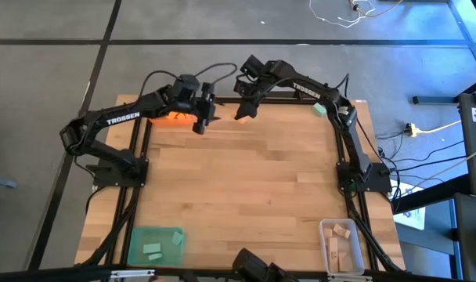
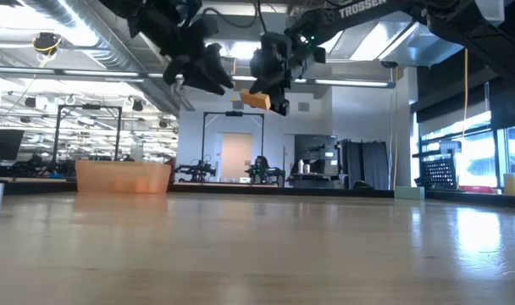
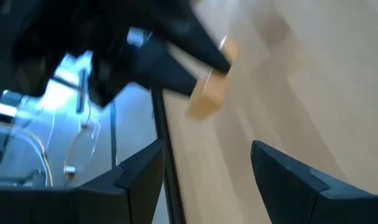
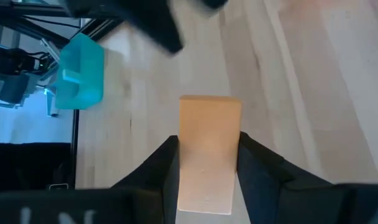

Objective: Sort & place blocks by color
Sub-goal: Put the orange block into the orange bin, then put the blue block into the blue bin

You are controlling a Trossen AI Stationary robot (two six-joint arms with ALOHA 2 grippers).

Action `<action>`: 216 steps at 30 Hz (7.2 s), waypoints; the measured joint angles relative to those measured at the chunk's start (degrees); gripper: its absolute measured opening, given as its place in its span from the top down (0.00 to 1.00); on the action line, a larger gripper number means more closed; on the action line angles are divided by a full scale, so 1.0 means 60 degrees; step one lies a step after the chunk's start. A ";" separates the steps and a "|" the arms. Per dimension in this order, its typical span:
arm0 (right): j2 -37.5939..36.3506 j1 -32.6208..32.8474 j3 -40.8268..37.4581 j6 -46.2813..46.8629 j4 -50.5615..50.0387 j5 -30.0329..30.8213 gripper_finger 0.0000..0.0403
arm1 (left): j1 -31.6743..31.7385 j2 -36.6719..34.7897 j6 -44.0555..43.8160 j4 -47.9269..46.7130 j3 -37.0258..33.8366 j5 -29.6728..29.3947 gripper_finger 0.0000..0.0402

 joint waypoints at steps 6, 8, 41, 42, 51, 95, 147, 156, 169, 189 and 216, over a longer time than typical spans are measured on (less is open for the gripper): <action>0.0000 0.0014 0.0000 0.0218 0.0228 -0.0481 0.69 | -0.0449 0.0000 0.0613 0.0555 0.0000 -0.0111 0.43; 0.0000 0.0042 0.0000 0.0221 0.0255 -0.0687 0.69 | -0.0513 0.0003 0.1008 0.0697 0.0000 -0.0112 0.43; -0.0018 0.0368 0.0000 0.0218 0.1115 -0.2437 0.69 | -0.1179 0.0389 0.2246 0.1109 0.0006 0.0429 0.62; -0.0018 0.0368 0.0000 0.0220 0.1115 -0.2460 0.69 | -0.1183 0.0451 0.2245 0.1134 0.0011 0.0443 0.65; -0.0018 0.0379 0.0000 0.0207 0.1107 -0.2379 0.69 | -0.1285 0.0619 0.2238 0.1105 0.0011 0.0476 0.88; -0.0900 -0.1609 0.0015 -0.1057 0.0975 0.5027 0.47 | 0.3263 0.1476 -0.9198 -0.5263 -0.0007 -0.4869 0.88; -0.0900 -0.2620 -0.0583 0.1454 -0.1741 0.7682 0.47 | 0.3063 0.0596 -0.9831 -0.5548 0.0000 -0.7006 0.66; -0.0892 -0.4131 -0.2448 0.4706 -0.2211 0.7737 0.47 | 0.2887 -0.0735 -0.9838 -0.5084 0.0000 -0.5561 0.66; -0.0892 -0.5699 -0.4594 0.6743 -0.2120 0.7289 0.47 | 0.2886 -0.1235 -0.9774 -0.5026 0.0000 -0.5348 0.66; -0.0906 -0.6553 -0.5523 0.7212 -0.0793 0.5882 0.47 | 0.2886 -0.1231 -0.9503 -0.5029 0.0000 -0.5340 0.66; -0.0911 -0.5377 -0.5523 0.2332 -0.0649 0.5024 0.47 | 0.2890 -0.1228 -0.9495 -0.5029 0.0000 -0.5380 0.66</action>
